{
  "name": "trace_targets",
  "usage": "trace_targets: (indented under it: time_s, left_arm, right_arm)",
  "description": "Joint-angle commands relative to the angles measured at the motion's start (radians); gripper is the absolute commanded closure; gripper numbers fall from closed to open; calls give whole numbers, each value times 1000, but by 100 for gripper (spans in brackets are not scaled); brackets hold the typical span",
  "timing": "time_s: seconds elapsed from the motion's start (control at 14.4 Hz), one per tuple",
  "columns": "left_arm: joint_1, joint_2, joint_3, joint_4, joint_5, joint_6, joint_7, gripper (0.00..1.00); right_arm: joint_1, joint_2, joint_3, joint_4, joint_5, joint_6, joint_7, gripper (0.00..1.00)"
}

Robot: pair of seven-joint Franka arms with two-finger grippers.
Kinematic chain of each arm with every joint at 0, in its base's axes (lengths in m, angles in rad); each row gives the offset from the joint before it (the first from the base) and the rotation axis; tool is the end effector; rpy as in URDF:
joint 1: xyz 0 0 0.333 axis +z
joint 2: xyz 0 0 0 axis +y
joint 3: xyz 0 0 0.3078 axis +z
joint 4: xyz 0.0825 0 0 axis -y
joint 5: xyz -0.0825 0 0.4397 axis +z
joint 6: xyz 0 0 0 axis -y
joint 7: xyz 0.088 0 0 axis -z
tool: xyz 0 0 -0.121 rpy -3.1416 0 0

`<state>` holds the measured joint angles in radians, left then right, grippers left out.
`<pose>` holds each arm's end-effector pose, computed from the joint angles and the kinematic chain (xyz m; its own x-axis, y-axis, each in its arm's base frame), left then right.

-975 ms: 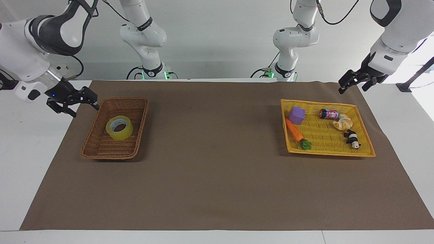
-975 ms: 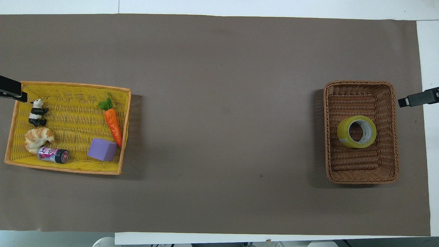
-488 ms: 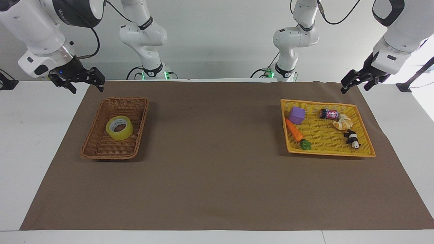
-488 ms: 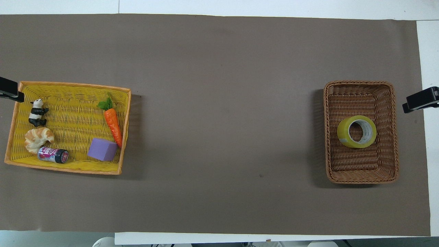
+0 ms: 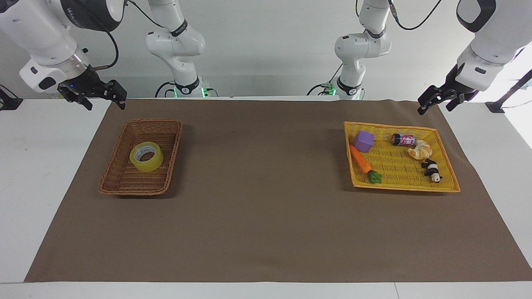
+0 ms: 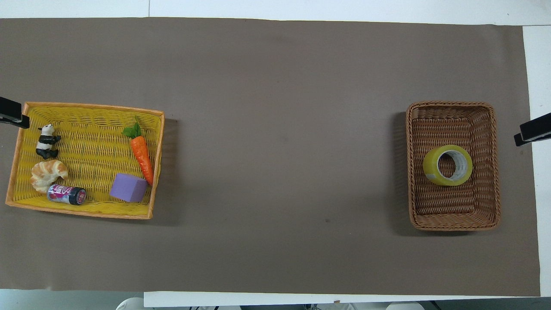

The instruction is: Move tape to another basket

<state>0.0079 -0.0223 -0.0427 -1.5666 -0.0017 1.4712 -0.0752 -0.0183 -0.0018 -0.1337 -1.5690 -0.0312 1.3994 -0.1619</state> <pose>0.5915 -0.0211 0.6096 0.9965 0.0404 -0.0729 0.0402 -0.9992 -0.0047 0.5805 -0.0932 0.5911 0.9855 0.0068 -0.1698 0.0075 -1.0000 0.0036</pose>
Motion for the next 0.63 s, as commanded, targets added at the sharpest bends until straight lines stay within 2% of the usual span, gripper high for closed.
trace_targets:
  time_s: [0.0,0.56]
  left_arm:
    - [1,-30,0,-30,14,-8,-11,0]
    - [1,-30,0,-30,14,-8,-11,0]
  right_arm:
    - [17,6,-33,18,16,-31,21,0]
    - [17,-1,-38,14,1,-6,19,0]
